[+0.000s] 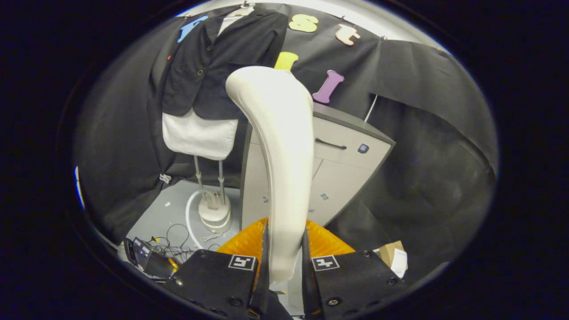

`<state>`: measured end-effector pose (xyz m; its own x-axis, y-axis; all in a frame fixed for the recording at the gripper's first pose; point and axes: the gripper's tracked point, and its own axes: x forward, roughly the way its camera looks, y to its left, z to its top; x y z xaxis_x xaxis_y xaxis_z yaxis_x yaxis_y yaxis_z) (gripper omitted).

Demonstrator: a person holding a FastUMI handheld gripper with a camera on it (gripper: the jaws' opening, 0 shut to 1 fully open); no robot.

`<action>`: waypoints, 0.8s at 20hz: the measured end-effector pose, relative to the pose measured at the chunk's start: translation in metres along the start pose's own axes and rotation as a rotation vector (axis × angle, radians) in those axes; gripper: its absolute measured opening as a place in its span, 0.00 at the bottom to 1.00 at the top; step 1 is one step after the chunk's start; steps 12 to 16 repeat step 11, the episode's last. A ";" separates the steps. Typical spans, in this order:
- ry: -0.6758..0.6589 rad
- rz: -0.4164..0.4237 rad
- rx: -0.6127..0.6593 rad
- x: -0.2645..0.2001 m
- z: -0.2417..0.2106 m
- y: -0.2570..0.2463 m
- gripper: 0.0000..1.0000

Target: Iron the clothes twice with a garment steamer, once on the left side and once on the right side.

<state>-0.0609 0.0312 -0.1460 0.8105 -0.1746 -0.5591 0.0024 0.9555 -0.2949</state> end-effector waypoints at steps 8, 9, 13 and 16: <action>0.043 0.062 0.056 0.028 -0.021 -0.056 0.33; 0.041 0.071 0.053 0.027 -0.019 -0.066 0.33; 0.040 0.078 0.045 0.040 -0.021 -0.085 0.33; 0.040 0.078 0.045 0.040 -0.021 -0.085 0.33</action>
